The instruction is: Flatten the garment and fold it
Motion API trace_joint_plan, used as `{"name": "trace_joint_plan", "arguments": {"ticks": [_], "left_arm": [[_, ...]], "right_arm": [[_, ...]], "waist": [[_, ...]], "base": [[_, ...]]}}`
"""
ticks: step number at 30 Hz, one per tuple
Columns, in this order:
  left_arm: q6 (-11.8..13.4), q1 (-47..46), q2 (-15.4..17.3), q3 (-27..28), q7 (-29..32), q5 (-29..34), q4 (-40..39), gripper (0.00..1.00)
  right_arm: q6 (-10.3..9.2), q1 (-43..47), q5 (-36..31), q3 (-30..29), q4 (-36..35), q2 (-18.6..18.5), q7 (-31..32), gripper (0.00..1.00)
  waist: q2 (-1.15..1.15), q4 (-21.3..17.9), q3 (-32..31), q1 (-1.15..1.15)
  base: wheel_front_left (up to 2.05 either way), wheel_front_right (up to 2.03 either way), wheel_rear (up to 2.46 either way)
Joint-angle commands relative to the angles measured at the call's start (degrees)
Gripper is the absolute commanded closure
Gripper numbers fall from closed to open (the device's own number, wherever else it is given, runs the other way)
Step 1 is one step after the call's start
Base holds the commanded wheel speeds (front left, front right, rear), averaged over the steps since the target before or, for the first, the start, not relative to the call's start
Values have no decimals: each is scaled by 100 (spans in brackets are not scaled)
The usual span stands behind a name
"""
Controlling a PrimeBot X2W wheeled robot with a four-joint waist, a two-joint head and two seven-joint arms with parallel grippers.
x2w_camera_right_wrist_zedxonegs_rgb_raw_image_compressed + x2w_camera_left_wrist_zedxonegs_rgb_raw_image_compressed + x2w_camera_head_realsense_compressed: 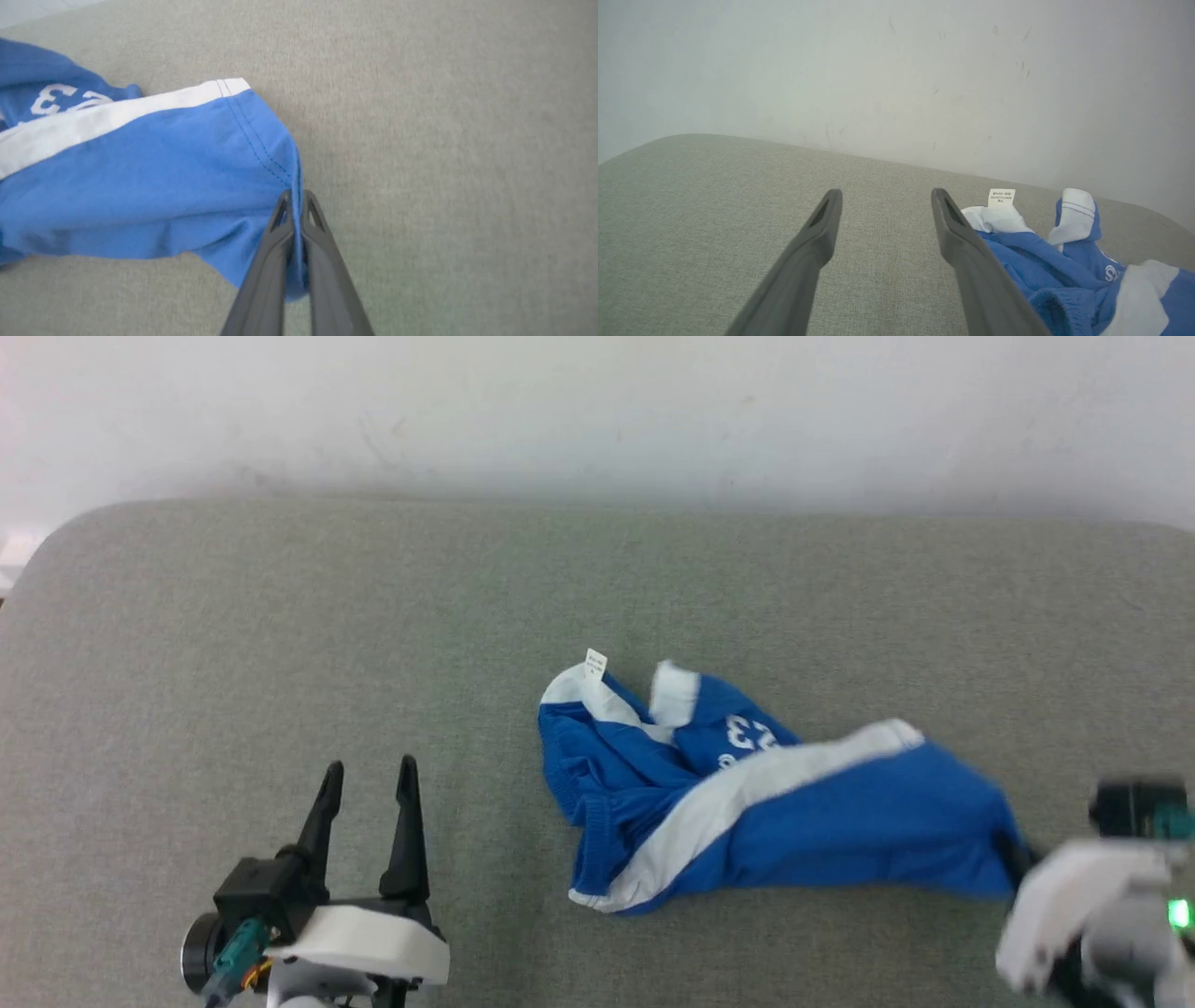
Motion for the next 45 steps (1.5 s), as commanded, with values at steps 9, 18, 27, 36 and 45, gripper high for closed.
{"name": "trace_joint_plan", "arguments": {"ticks": [9,18,27,36,45], "left_arm": [[-21,237,82,97,-24,34,107,0],[-32,297,133,3,40,39,176,0],[-442,324,208,-765,1612,-25,64,0],[-968,-296,138,-1787,3556,-64,371,0],[-1027,-987,-43,-1947,4116,-165,1374,0]], "right_arm": [[-5,1551,-360,-623,-1005,587,161,8],[-5,1452,-243,-672,-1146,598,-1354,0],[-5,1341,-481,-377,-1509,599,-1787,0],[-5,1255,-530,-15,-1802,599,-1756,0],[-5,1007,-618,134,-1727,599,-1732,0]], "waist": [[1,-316,-151,0],[1,-315,-302,0],[1,-288,-417,0],[1,-388,-200,0],[1,-580,219,0]], "base": [[0,0,0],[0,0,0],[0,0,0],[0,0,0],[0,0,0]]}}
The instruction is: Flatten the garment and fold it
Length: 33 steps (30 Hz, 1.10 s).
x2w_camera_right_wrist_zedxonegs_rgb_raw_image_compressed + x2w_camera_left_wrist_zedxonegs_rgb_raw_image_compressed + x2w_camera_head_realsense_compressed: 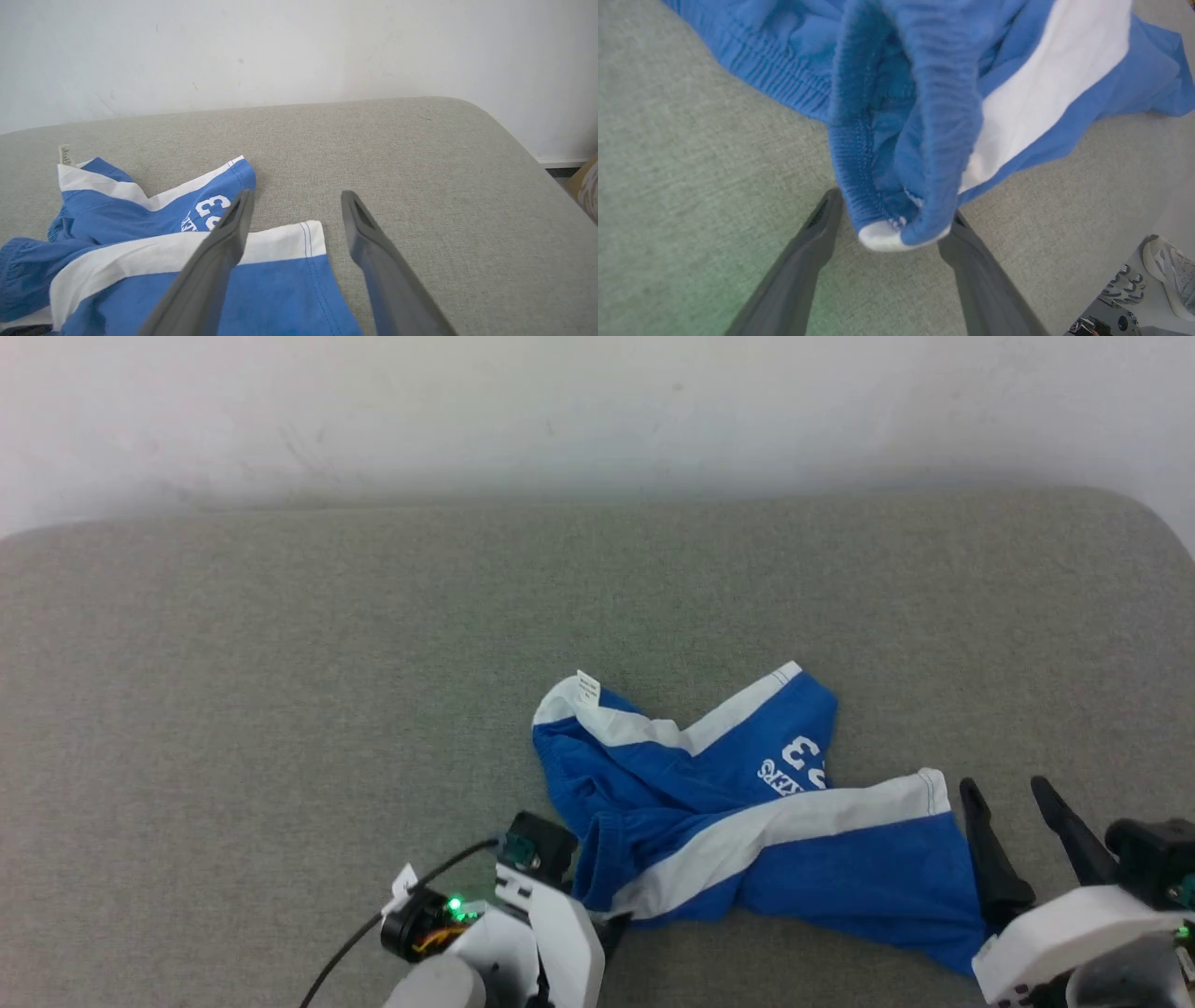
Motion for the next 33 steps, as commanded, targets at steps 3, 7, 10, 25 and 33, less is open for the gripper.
{"name": "trace_joint_plan", "arguments": {"ticks": [3,7,10,25,33], "left_arm": [[-59,-169,-64,-66,150,-117,385,66],[-106,-286,-129,-161,256,-230,637,100],[-131,-283,-154,-224,279,-308,704,100],[-141,-188,-6,-399,224,-359,236,100],[-82,-65,159,-370,150,-367,-249,100]], "right_arm": [[-5,-244,-153,-21,26,14,4,0],[-5,-470,-250,-79,162,-21,169,0],[-5,-717,-90,-21,469,-296,606,0],[-5,-2326,1588,1488,2961,-1621,3043,0],[-5,-2440,2103,1870,3505,-1695,3658,100]], "waist": [[0,-101,244,0],[0,-79,372,0],[0,-69,425,0],[0,278,608,0],[0,370,506,0]], "base": [[0,0,0],[0,0,0],[0,0,0],[0,0,0],[0,0,0]]}}
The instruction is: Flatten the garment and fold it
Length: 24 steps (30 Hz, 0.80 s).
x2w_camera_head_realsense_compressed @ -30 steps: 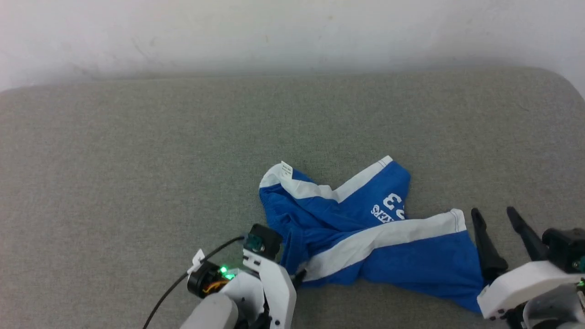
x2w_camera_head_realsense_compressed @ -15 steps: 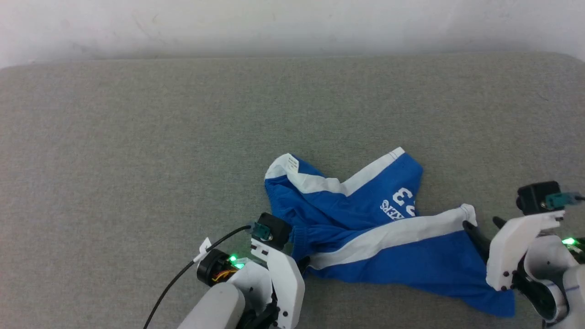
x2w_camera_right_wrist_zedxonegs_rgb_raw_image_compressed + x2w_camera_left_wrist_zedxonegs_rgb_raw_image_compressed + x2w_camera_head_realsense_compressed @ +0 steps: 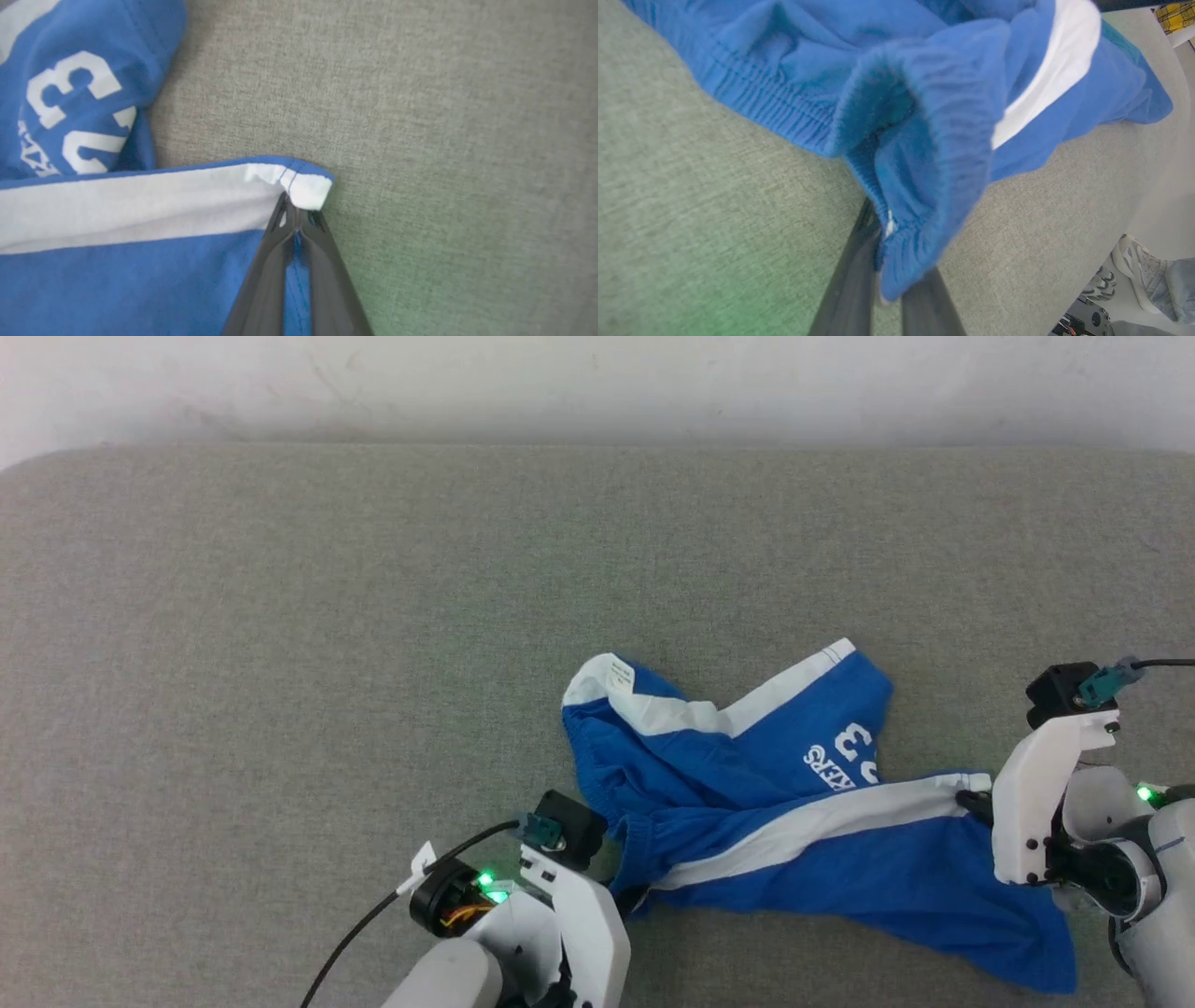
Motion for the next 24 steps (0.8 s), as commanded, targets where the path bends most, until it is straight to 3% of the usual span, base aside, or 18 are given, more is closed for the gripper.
{"name": "trace_joint_plan", "arguments": {"ticks": [1,7,11,18,24], "left_arm": [[56,198,106,-39,57,13,103,100],[288,255,318,322,-304,-7,-634,100],[529,231,501,688,-607,43,-1284,100],[574,-518,729,1245,-798,-25,-2040,100],[440,-2120,643,1641,-415,-468,-1300,100]], "right_arm": [[-3,328,20,195,235,144,77,100],[-3,256,-306,-114,-643,-4,-1129,100],[-3,386,-791,-576,-1465,125,-1797,100],[-3,274,-1276,-1085,-2801,493,-2024,100],[-3,-772,-1278,-1169,-2849,535,-1849,100]], "waist": [[0,-7,-41,-1],[0,-72,-355,-1],[0,-108,-561,-1],[0,-92,-587,-1],[0,-104,-92,-1]], "base": [[0,0,0],[0,0,0],[0,0,0],[0,0,0],[0,0,0]]}}
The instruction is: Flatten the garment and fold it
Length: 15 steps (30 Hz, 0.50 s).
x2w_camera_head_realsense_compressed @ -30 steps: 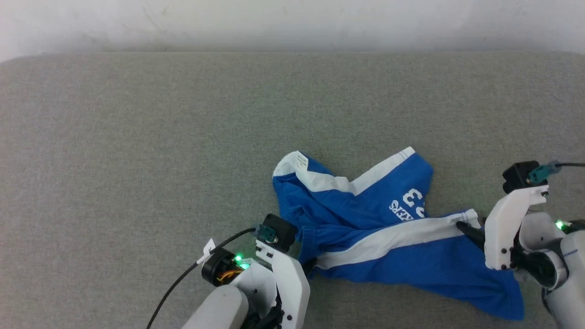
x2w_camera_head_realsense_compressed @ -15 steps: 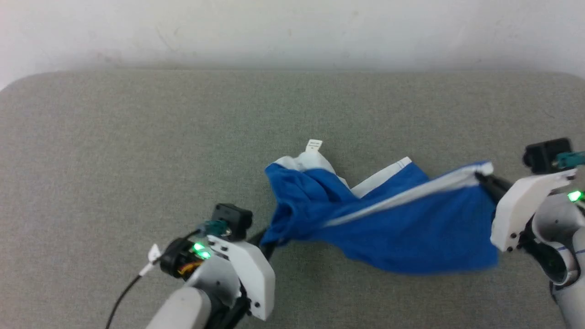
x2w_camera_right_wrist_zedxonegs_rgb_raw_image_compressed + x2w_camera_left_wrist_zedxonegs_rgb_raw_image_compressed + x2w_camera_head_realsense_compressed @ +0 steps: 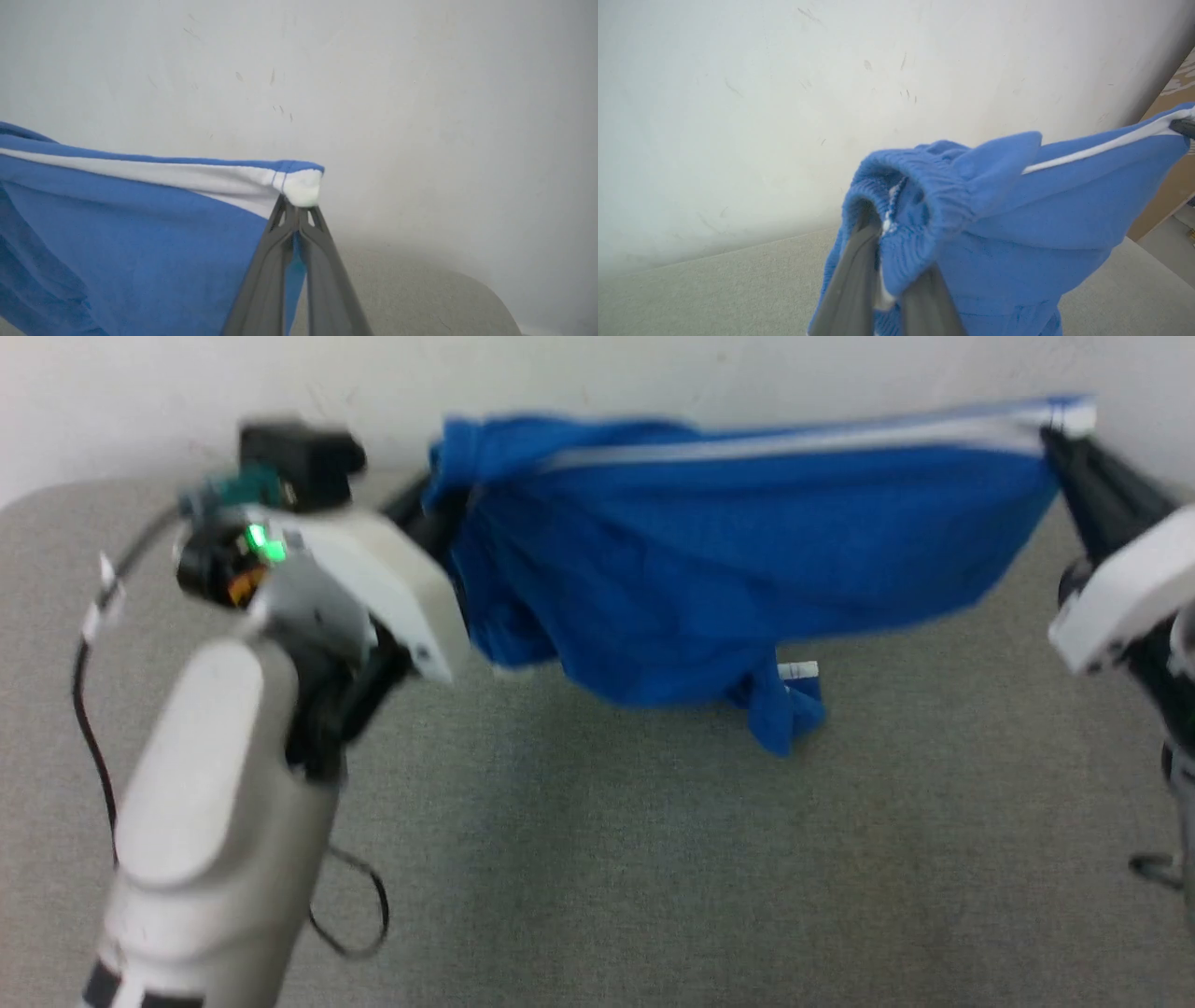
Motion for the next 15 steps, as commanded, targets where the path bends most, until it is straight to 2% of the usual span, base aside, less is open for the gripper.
{"name": "trace_joint_plan", "arguments": {"ticks": [1,4,6,11,15], "left_arm": [[-8,-209,10,75,2,-15,129,100],[38,-1141,-12,206,-78,62,876,100],[81,-1746,-44,278,-344,177,1420,100],[226,-3022,-93,504,-1479,451,2637,100],[204,-3565,-173,494,-2332,603,3536,100]], "right_arm": [[-12,-207,17,-22,77,-20,-12,100],[-12,-1073,80,23,562,-22,-184,100],[-12,-1669,67,60,948,-22,-473,100],[-12,-2959,-195,228,1829,53,-1599,100],[-12,-3454,-364,471,2556,182,-2341,100]], "waist": [[0,-27,347,0],[0,-132,754,0],[0,-187,995,0],[0,-372,1473,0],[0,-433,1627,0]], "base": [[0,0,0],[0,0,0],[0,0,0],[0,0,0],[0,0,0]]}}
